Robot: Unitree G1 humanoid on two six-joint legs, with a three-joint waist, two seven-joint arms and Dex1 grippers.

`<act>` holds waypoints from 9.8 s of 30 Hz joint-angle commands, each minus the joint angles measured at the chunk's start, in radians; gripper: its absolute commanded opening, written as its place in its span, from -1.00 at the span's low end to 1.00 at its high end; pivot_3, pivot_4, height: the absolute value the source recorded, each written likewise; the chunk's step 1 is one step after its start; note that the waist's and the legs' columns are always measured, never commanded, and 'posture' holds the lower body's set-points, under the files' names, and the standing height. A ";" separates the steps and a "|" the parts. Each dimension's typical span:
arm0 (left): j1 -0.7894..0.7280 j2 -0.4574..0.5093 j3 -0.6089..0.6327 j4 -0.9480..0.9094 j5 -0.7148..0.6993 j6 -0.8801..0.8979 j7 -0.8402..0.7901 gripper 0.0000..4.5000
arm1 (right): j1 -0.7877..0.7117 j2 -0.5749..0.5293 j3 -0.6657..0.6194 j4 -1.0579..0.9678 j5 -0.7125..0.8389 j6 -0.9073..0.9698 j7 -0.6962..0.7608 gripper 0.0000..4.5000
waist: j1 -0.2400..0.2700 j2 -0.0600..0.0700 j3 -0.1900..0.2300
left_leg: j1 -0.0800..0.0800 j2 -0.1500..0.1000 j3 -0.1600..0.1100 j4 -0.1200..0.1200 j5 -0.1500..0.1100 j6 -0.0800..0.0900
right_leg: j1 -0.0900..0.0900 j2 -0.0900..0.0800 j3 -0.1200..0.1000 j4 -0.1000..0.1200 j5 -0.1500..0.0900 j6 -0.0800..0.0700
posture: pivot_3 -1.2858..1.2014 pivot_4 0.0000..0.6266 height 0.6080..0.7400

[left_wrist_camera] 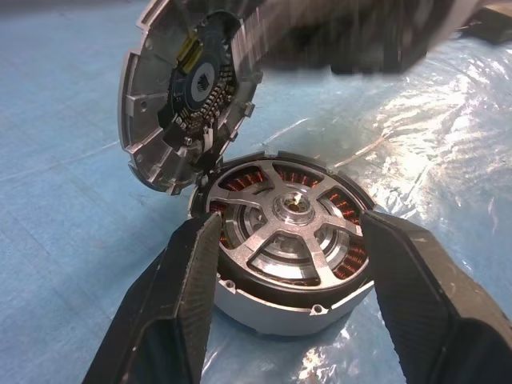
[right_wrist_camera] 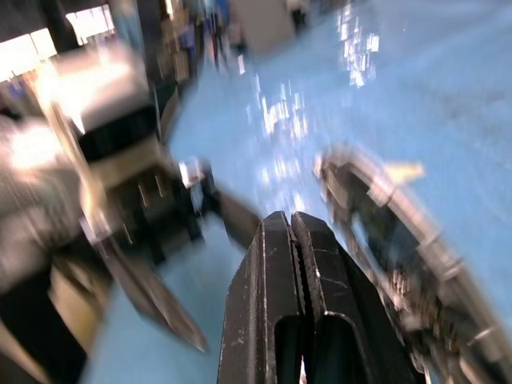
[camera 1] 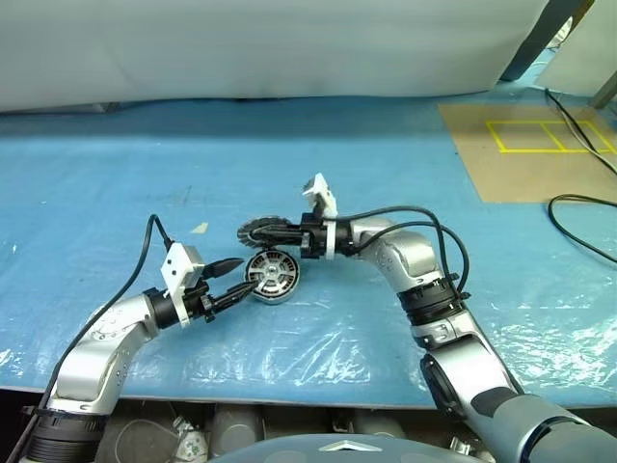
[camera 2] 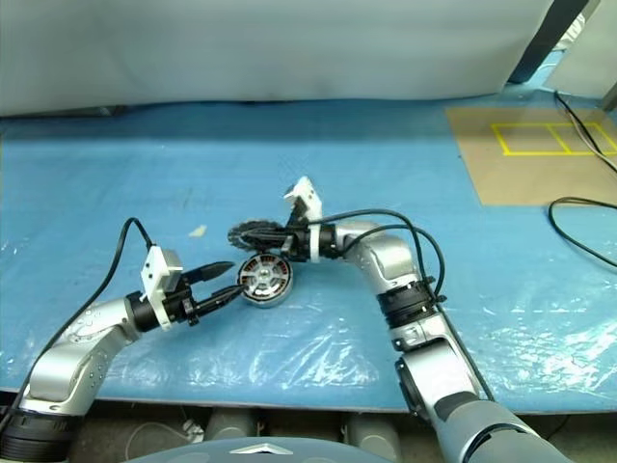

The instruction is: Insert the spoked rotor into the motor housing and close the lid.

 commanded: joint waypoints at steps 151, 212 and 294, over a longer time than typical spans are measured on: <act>-0.139 -0.047 0.049 0.027 -0.013 -0.142 -0.087 -1.00 | 0.164 -0.268 -0.160 -0.337 0.276 0.168 -0.012 -0.31 | 0.025 0.002 -0.001 | -0.009 -0.002 -0.001 0.004 0.001 0.001 | -0.005 -0.001 0.002 0.000 0.001 0.006 | 0.03 -0.52 1.00; 0.000 -0.071 0.041 0.035 0.042 -0.234 0.005 -1.00 | 0.041 -0.036 0.115 0.023 -0.209 -0.132 0.033 0.30 | -0.004 0.001 -0.001 | -0.001 0.000 -0.001 0.006 0.001 0.002 | 0.001 0.000 0.002 0.003 -0.001 0.001 | 0.03 -0.52 1.00; -0.137 -0.085 -0.169 0.318 0.289 -0.408 0.032 -1.00 | 0.092 -0.083 -0.376 -0.012 0.385 0.770 -0.025 0.98 | 0.023 0.007 -0.004 | 0.005 -0.001 0.001 -0.003 0.001 0.002 | 0.003 -0.003 0.004 -0.005 -0.002 0.000 | 0.03 -0.52 1.00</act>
